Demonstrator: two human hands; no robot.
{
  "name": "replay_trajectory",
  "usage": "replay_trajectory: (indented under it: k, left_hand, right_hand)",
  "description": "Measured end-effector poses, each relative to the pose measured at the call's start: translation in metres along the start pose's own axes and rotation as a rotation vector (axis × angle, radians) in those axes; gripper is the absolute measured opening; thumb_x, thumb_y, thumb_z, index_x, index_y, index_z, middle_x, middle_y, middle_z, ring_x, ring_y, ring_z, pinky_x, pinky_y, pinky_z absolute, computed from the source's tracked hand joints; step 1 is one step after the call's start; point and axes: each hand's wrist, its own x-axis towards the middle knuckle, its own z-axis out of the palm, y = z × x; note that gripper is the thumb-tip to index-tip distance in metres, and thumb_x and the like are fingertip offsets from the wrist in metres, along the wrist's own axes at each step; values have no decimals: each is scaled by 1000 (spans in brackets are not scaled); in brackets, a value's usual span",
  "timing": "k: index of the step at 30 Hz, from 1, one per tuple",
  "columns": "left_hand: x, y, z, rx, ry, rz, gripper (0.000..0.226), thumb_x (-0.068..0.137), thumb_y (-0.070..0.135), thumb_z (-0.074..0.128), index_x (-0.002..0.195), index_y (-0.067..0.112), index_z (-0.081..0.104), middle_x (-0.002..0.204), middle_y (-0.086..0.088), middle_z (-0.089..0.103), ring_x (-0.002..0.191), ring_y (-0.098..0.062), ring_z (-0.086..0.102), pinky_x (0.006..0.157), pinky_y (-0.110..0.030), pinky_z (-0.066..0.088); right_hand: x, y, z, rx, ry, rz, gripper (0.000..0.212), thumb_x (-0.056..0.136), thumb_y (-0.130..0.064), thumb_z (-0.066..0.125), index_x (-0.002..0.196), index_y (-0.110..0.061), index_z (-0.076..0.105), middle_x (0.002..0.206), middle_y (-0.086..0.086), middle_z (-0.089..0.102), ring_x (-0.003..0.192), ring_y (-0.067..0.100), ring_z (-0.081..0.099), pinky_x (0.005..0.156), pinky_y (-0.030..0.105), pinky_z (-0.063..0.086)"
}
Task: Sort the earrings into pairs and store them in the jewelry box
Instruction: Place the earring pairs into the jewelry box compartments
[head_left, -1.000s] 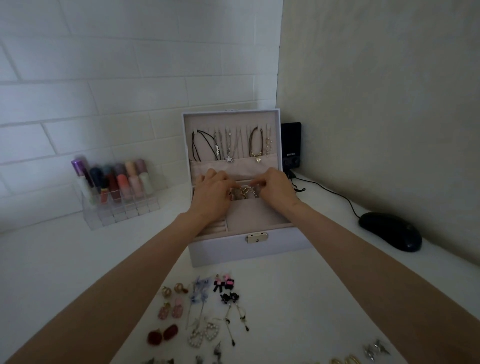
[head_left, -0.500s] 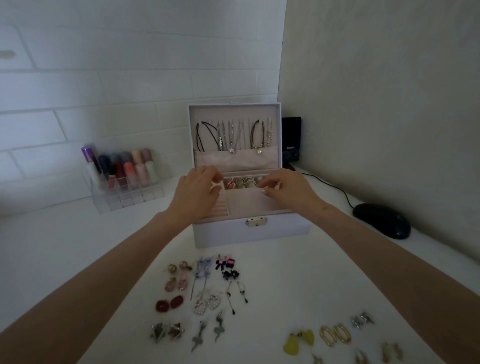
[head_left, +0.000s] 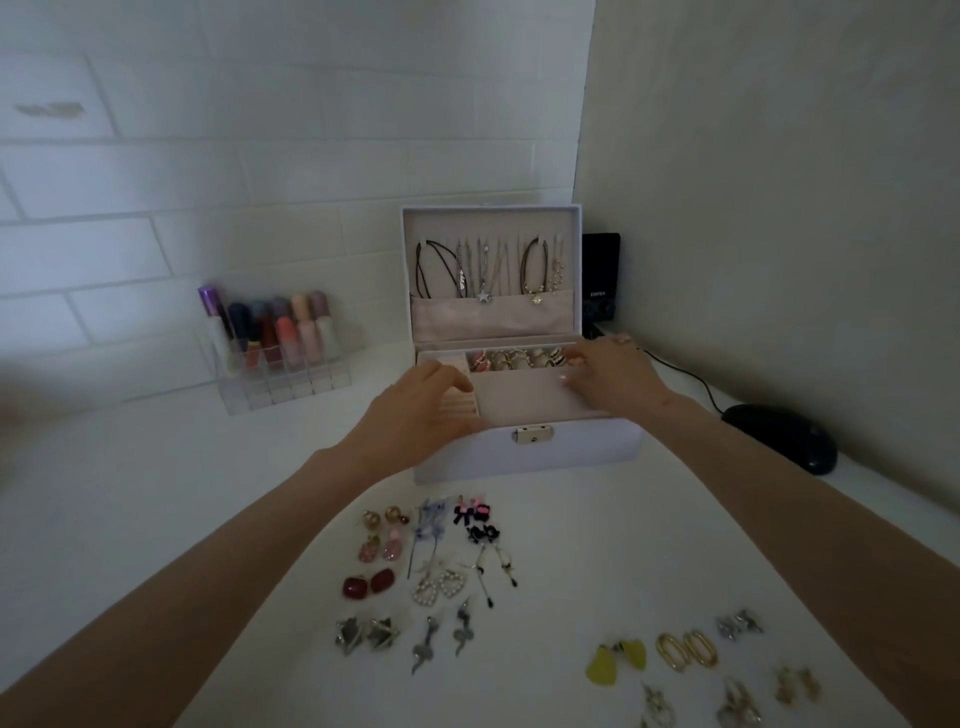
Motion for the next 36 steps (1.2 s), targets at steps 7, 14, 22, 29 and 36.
replay_trajectory:
  k: [7, 14, 22, 29, 36]
  left_hand:
    - [1, 1, 7, -122, 66, 70, 37, 67, 30, 80, 96, 14, 63, 106, 0, 58, 97, -17, 56, 85, -32, 46]
    - [0, 0, 10, -164, 95, 107, 30, 69, 24, 79, 91, 12, 64, 105, -1, 59, 96, -17, 58, 85, -28, 46]
    - [-2, -1, 12, 72, 102, 193, 38, 78, 40, 66, 110, 20, 58, 108, 1, 60, 99, -20, 54, 83, -37, 47]
    - [-11, 29, 20, 614, 294, 631, 42, 77, 13, 59, 117, 23, 56, 102, -1, 56, 90, -18, 44, 79, -31, 36]
    - [-24, 30, 39, 930, 304, 494, 59, 71, 7, 42, 129, 18, 47, 106, -3, 57, 89, -22, 36, 78, -34, 28]
  right_hand:
    - [11, 10, 8, 107, 7, 75, 26, 89, -33, 56, 109, -17, 63, 115, 11, 57, 112, 32, 49, 94, 41, 42]
    - [10, 9, 4, 190, 185, 79, 18, 89, -18, 54, 100, -12, 66, 103, 10, 67, 97, 28, 59, 78, 34, 43]
    - [15, 5, -2, 411, 215, 158, 18, 86, -14, 56, 100, -18, 66, 96, 5, 62, 98, 24, 56, 87, 36, 46]
    - [2, -10, -42, 1654, 173, 321, 34, 96, -33, 46, 118, -7, 52, 94, 7, 63, 75, 18, 62, 59, 26, 51]
    - [-19, -4, -39, 1432, -116, -19, 26, 97, -20, 44, 117, -15, 59, 115, 8, 67, 101, 20, 65, 83, 28, 55]
